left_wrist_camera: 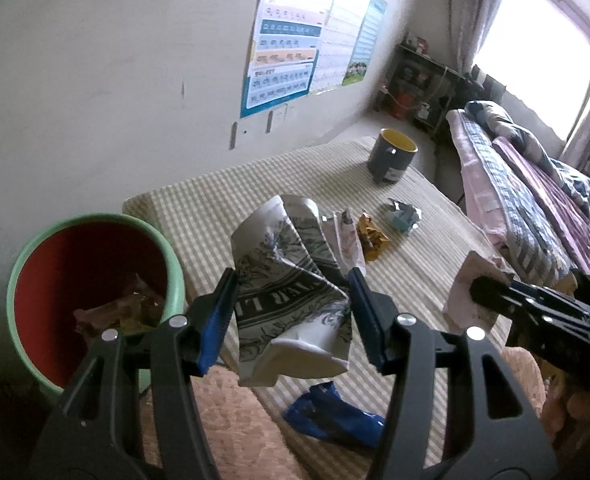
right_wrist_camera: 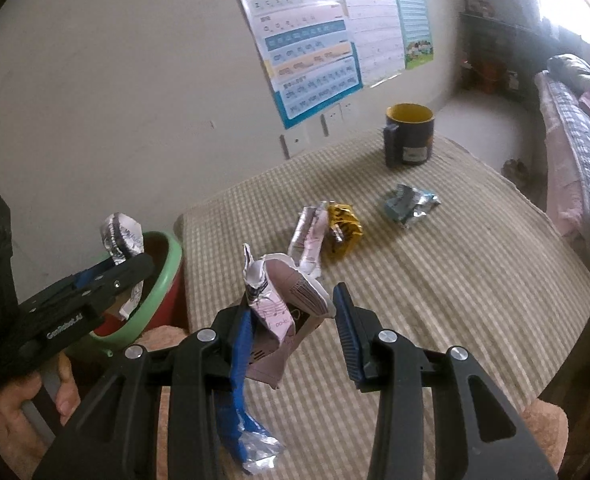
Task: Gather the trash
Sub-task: 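Carry the silver wrapper and pink-white paper toward the green bucket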
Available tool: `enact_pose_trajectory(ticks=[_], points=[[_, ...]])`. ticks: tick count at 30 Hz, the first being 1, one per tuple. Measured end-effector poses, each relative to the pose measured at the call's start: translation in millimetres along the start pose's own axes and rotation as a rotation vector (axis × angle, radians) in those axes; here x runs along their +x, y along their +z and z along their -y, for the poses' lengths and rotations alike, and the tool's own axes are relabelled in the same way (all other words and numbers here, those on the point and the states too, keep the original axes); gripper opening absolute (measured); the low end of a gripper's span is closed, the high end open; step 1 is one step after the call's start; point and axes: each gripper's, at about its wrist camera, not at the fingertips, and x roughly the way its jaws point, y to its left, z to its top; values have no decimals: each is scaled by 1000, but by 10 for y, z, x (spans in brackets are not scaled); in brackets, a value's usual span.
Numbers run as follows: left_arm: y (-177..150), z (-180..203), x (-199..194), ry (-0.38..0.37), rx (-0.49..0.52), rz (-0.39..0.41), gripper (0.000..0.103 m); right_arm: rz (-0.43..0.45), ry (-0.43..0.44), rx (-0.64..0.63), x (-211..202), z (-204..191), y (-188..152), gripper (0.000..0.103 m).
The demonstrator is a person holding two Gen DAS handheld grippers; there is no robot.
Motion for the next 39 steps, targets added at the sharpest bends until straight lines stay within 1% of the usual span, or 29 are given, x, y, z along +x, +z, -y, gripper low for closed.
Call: enact_pose_trajectory(ticks=[7, 13, 22, 28, 33, 39], points=[[10, -173, -48, 42, -24, 17, 54, -9, 24, -29, 29, -165, 0, 37], [15, -375, -117, 70, -64, 35, 54, -29, 39, -48, 118, -283, -10, 37], [-20, -548, -136, 78, -107, 38, 54, -55, 53, -96, 209, -485, -22, 37], [-57, -637, -130, 80, -129, 32, 54, -70, 79, -121, 300, -646, 34, 37], [-79, -745, -151, 91, -148, 32, 54, -69, 110, -162, 371, -867, 121, 37], [-101, -928, -173, 123, -186, 33, 54, -76, 152, -201, 494, -1115, 216, 38]])
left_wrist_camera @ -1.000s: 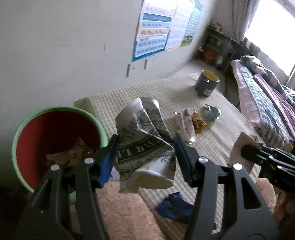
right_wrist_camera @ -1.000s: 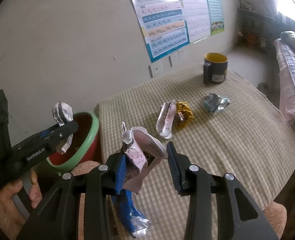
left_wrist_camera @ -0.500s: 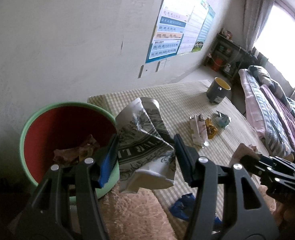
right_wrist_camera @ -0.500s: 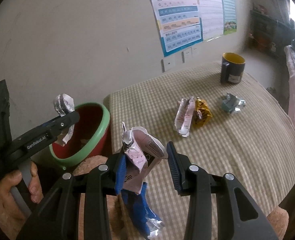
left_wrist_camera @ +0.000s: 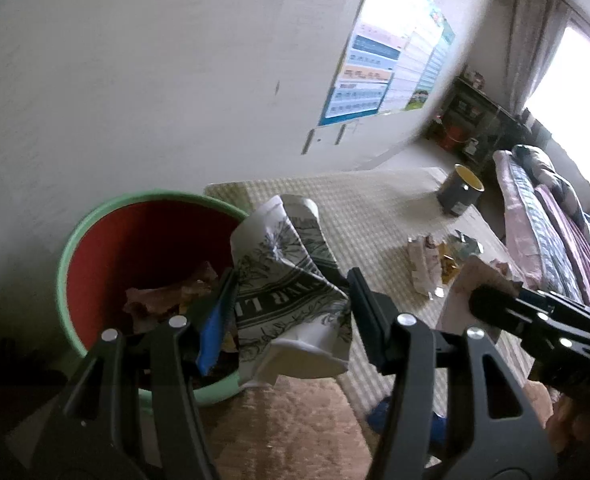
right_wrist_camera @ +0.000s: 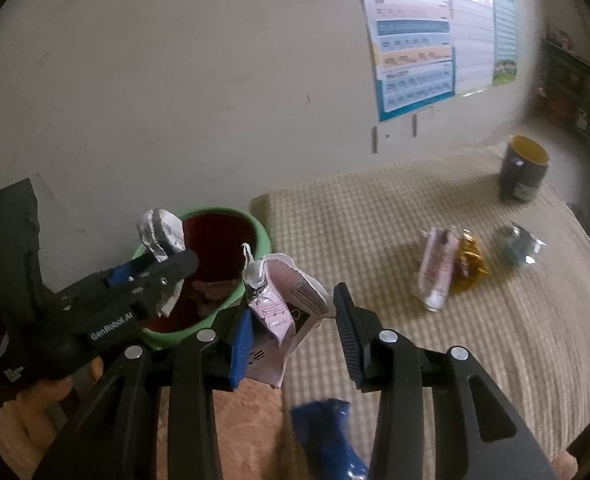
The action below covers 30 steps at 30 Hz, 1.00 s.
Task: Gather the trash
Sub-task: 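Hold both items over the bucket and open both grippers to drop them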
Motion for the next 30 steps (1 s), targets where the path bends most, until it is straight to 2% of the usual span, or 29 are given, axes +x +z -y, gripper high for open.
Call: enact_pose_trajectory(ticks=[9, 30], points=[[-1, -223, 21, 31, -42, -6, 54, -20, 40, -65, 197, -281, 103, 38], [-66, -658, 129, 103, -121, -32, 54, -77, 57, -124, 572, -479, 156, 38]])
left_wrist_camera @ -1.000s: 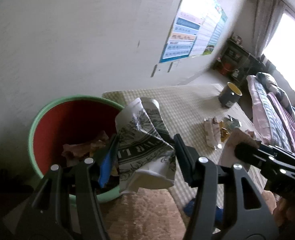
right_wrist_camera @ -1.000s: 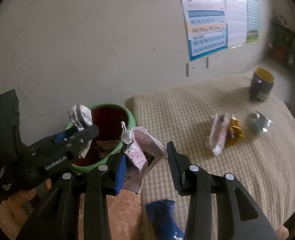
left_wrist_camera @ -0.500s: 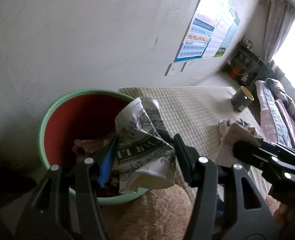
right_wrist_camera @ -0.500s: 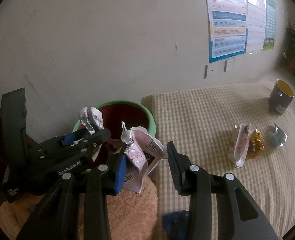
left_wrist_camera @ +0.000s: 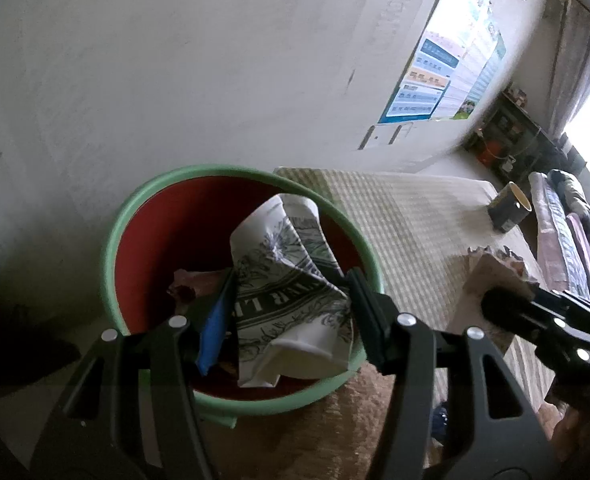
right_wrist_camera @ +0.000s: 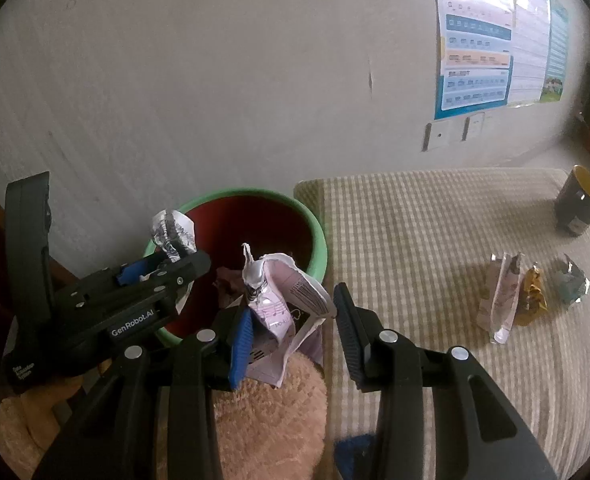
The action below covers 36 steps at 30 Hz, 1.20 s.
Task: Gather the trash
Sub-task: 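Hold both items over the bucket and open both grippers to drop them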
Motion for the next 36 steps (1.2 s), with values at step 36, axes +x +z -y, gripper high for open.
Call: enact_pose_trajectory(ticks=[36], points=[[24, -419, 474, 65, -75, -89, 54, -81, 34, -43, 783, -286, 282, 43]])
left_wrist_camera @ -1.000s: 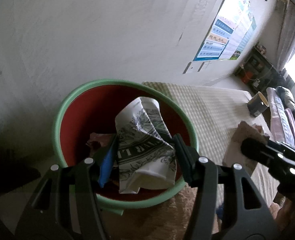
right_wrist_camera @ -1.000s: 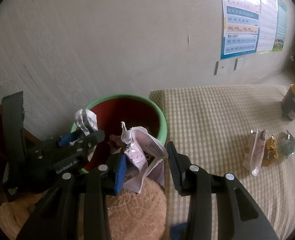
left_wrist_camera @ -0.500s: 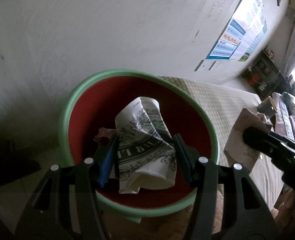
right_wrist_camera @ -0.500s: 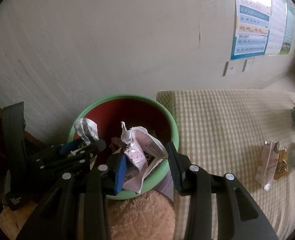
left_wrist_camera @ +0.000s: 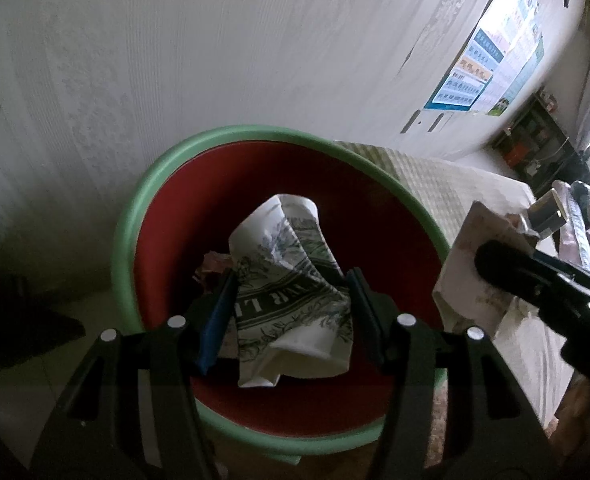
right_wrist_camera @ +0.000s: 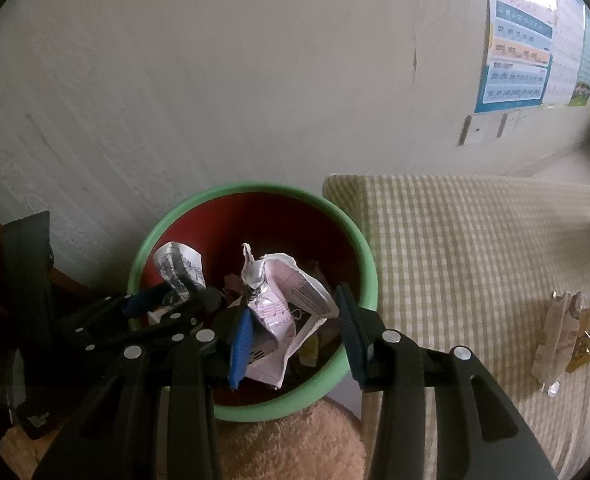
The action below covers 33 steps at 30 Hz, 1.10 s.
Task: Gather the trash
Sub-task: 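Hold both items over the bucket and open both grippers to drop them, then grasp the blue snack wrapper with the right gripper while the left gripper moves to the white paper strip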
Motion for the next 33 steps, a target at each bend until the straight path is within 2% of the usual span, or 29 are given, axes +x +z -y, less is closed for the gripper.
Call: enact_pose_trajectory(ticks=[4, 9, 13, 16, 19, 22, 28, 33], points=[[13, 4, 0, 2, -5, 0, 62, 24, 7, -5, -62, 25, 6, 53], [6, 29, -49, 10, -1, 15, 68, 64, 3, 37, -286, 217, 5, 55], [-13, 113, -117, 11, 9, 31, 75, 103, -47, 66, -627, 493, -67, 61], [-57, 243, -191, -1, 45, 47, 77, 118, -117, 84, -912, 760, -243, 61], [-97, 412, -210, -20, 82, 41, 77, 91, -181, 136, -1142, 1063, -544, 62], [-153, 602, -228, -43, 120, 32, 78, 27, -195, 223, -1260, 1310, -956, 62], [-291, 1034, -248, -87, 212, -1, 78, -91, -115, 296, -1178, 1338, -1634, 63], [-400, 1350, -348, -98, 296, 3, 78, -126, -35, 235, -1073, 1142, -1739, 63]])
